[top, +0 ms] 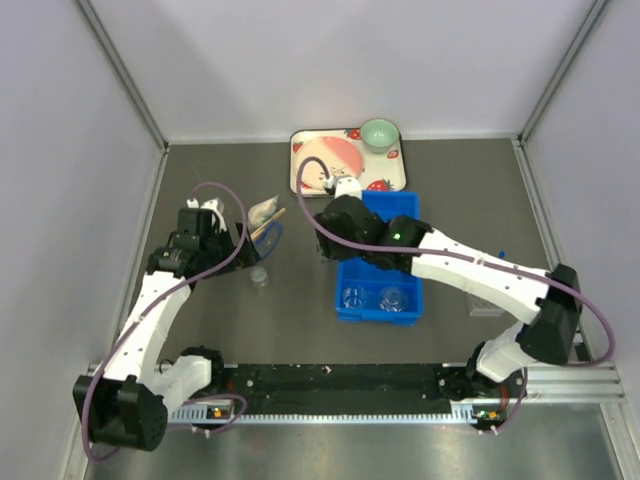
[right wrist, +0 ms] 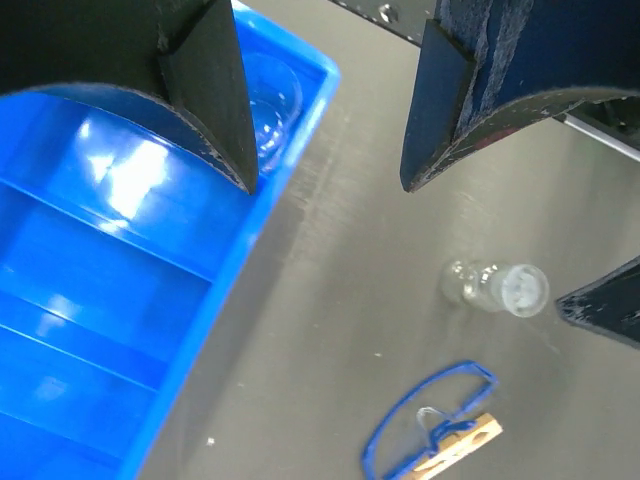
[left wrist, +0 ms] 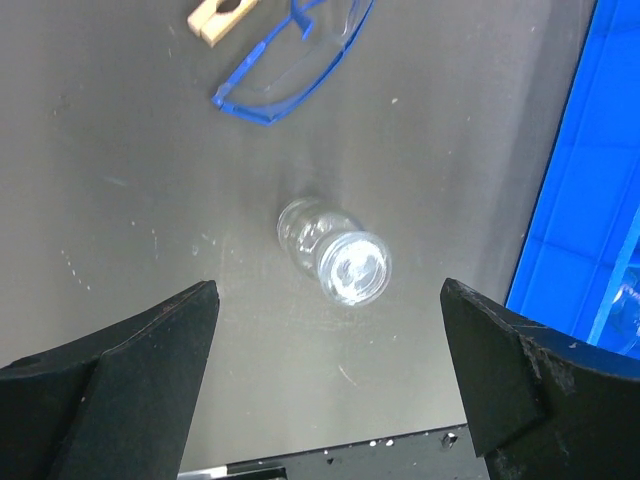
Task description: Organize the chemistry lab equipment
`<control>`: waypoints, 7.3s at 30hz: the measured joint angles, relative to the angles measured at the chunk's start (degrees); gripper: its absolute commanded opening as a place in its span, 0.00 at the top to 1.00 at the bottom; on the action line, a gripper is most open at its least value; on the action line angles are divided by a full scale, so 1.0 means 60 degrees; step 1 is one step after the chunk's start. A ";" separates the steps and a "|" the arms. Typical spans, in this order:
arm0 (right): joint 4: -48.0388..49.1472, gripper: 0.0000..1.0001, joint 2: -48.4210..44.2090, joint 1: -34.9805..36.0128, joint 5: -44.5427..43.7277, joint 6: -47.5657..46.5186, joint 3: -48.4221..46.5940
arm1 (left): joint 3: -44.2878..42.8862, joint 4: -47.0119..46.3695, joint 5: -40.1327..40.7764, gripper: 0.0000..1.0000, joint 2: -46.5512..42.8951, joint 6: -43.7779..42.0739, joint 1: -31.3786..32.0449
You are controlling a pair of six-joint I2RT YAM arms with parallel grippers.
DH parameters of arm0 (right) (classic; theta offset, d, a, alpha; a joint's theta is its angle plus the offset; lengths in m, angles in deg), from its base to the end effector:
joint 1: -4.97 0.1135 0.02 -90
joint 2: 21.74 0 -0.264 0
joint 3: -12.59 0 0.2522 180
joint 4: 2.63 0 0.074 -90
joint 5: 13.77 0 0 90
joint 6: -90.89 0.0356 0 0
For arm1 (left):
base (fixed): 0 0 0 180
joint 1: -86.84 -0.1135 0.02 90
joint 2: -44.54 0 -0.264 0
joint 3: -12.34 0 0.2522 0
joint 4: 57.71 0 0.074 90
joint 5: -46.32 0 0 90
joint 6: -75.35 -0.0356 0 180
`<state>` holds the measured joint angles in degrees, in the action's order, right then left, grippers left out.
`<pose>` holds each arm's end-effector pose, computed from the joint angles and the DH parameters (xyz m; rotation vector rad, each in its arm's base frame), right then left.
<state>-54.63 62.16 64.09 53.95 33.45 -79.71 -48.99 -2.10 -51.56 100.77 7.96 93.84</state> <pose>0.1752 0.2668 0.3391 -0.3372 2.2681 0.3891 0.1919 -0.0285 0.2711 -0.2762 2.4663 -0.3928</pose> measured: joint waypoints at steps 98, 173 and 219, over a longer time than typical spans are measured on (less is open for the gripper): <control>-0.0262 0.41 -0.5727 -0.3712 -0.0109 0.0288 0.4597 | -0.8386 0.2240 0.2667 0.80 0.7180 0.1373 0.6601; -0.0324 0.35 -0.6339 -0.3716 0.0102 0.0321 0.5719 | -0.8116 0.0987 0.2798 0.32 1.0426 0.1785 0.7555; 0.0328 0.35 -0.5107 -0.3716 0.0936 0.0047 0.5792 | -0.6849 0.2754 0.3723 0.32 0.5934 0.0801 0.4940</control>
<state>-52.66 31.52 41.79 59.56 33.73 -44.96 -90.08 14.42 -29.22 136.37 12.76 123.48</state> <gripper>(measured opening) 0.647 0.681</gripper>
